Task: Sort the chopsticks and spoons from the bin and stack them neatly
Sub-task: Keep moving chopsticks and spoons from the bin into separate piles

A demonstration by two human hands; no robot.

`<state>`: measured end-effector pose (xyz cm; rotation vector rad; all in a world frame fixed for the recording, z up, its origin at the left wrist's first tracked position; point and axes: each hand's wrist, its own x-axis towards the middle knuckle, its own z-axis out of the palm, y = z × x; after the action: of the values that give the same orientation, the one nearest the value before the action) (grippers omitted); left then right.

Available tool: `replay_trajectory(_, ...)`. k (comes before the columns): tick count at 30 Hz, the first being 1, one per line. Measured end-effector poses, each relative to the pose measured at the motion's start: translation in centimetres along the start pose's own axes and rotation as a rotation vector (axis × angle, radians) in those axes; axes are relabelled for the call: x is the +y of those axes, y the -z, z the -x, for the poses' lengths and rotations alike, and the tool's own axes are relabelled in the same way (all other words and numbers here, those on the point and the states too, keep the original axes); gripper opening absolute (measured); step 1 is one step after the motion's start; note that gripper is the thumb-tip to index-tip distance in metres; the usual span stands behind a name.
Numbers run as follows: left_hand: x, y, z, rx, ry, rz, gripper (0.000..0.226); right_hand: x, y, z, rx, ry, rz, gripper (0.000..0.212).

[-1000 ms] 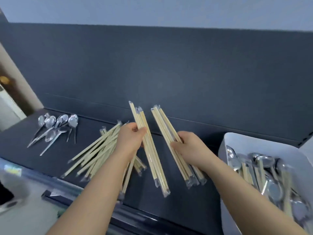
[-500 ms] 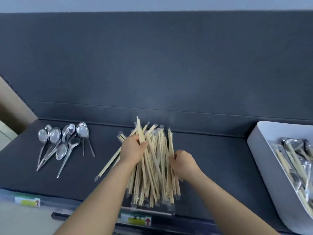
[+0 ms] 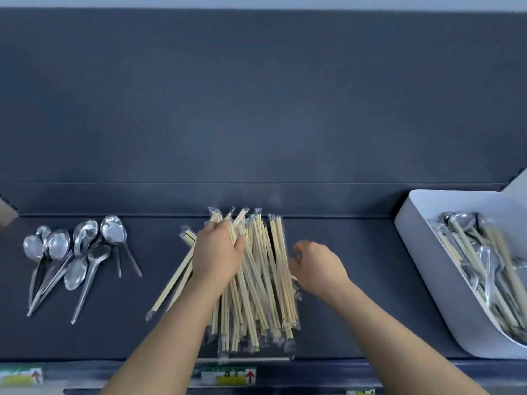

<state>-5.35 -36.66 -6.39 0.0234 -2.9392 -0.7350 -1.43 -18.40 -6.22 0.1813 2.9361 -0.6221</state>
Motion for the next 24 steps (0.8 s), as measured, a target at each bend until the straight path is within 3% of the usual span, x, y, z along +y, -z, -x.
replay_trajectory(3, 2.9, 0.3, 0.5, 0.013, -0.136, 0.036, 0.036, 1.0, 2.4, 0.9, 0.092, 0.041, 0.029, 0.03)
replay_trajectory(8, 9.2, -0.6, 1.6, -0.009, -0.327, 0.078, 0.03, 5.0, 7.5, 2.6, 0.225, 0.011, 0.06, 0.018)
replay_trajectory(14, 18.6, -3.9, 3.7, -0.113, -0.496, 0.198, 0.034, 14.1, 13.3, 4.8, 0.345, -0.144, 0.036, 0.031)
replay_trajectory(18, 25.6, -7.1, 4.6, -0.231, -0.529, 0.245, 0.028, 21.9, 16.8, 5.5, 0.31, -0.253, 0.008, 0.015)
replay_trajectory(21, 30.5, -10.0, 4.8, -0.317, -0.485, 0.293, 0.013, 27.7, 18.4, 4.9, 0.254, -0.323, -0.012, 0.025)
replay_trajectory(24, 34.3, -13.5, 4.3, -0.408, -0.432, 0.242, 0.022, 32.3, 18.7, 3.8, 0.146, -0.303, 0.006, 0.023)
